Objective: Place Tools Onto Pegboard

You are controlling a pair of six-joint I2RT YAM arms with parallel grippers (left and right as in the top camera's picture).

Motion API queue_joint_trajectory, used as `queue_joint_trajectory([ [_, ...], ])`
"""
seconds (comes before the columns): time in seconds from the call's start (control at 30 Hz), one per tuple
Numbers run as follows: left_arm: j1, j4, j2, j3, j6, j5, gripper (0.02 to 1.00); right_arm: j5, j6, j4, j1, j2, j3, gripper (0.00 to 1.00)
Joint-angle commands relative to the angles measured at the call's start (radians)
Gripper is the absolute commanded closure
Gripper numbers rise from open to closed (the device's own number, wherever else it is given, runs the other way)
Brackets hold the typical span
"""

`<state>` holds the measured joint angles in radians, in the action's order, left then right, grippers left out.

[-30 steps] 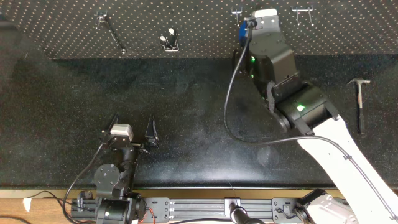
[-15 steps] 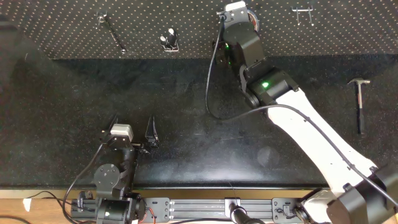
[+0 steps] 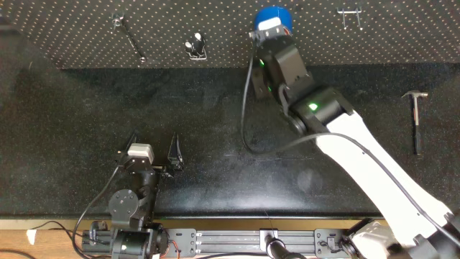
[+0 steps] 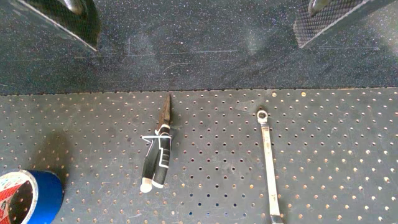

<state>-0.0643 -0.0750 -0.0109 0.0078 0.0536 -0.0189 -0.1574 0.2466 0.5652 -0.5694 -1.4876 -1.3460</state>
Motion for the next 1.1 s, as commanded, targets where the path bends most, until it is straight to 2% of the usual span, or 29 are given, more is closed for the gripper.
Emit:
queue_joint_trajectory([
  [0.03,0.000,-0.006,0.007,-0.002,0.009,0.010,0.023,0.050,0.191,0.308,0.113,0.085,-0.003,0.025],
  [0.1,0.000,-0.006,0.007,-0.002,0.009,0.010,0.023,0.047,0.160,0.499,0.361,0.084,-0.002,0.025],
  [0.17,0.000,-0.006,0.007,-0.002,0.009,0.010,0.023,0.048,0.105,0.573,0.579,0.084,-0.002,0.025],
  [0.2,0.000,-0.006,0.007,-0.002,0.009,0.010,0.023,0.074,0.060,0.623,0.730,0.084,-0.002,0.025],
  [0.27,0.000,-0.006,0.007,-0.002,0.009,0.010,0.023,0.122,-0.019,0.673,0.940,0.084,-0.002,0.025],
  [0.33,0.000,-0.006,0.007,-0.002,0.009,0.010,0.023,0.113,-0.088,0.721,1.131,0.084,-0.001,0.025],
  [0.37,0.000,-0.006,0.007,-0.002,0.009,0.010,0.023,0.113,-0.088,0.698,1.229,0.082,-0.001,0.025],
  [0.4,0.000,-0.006,0.007,-0.002,0.009,0.010,0.023,0.099,-0.114,0.698,1.287,0.081,-0.001,0.025],
  [0.43,0.000,-0.006,0.007,-0.002,0.009,0.010,0.023,0.080,-0.219,0.709,1.339,0.081,0.000,0.025],
  [0.47,0.000,-0.006,0.007,-0.002,0.009,0.010,0.023,0.117,-0.400,0.705,1.378,0.081,0.000,0.025],
  [0.5,0.000,-0.006,0.007,-0.002,0.009,0.010,0.023,0.215,-0.650,0.703,1.411,0.079,0.008,0.025],
  [0.53,0.000,-0.006,0.007,-0.002,0.009,0.010,0.023,0.264,-0.789,0.694,1.432,0.071,0.017,0.025],
  [0.63,0.000,-0.006,0.007,-0.002,0.009,0.010,0.023,0.270,-0.925,0.647,1.435,-0.023,0.018,0.025],
  [0.73,0.000,-0.006,0.007,-0.002,0.009,0.010,0.023,0.273,-0.938,0.585,1.403,-0.159,0.018,0.025],
  [0.83,0.000,-0.006,0.007,-0.002,0.009,0.010,0.023,0.193,-0.963,0.561,1.280,-0.287,0.018,0.025],
  [0.9,0.000,-0.006,0.007,-0.002,0.009,0.010,0.023,0.188,-0.959,0.536,1.229,-0.330,0.018,0.025],
  [0.97,0.000,-0.006,0.007,-0.002,0.009,0.010,0.023,0.186,-0.955,0.496,1.220,-0.359,0.018,0.025],
  [1.1,0.000,-0.006,0.007,-0.002,0.009,0.010,0.023,0.111,-0.948,0.484,1.220,-0.389,0.018,0.025],
])
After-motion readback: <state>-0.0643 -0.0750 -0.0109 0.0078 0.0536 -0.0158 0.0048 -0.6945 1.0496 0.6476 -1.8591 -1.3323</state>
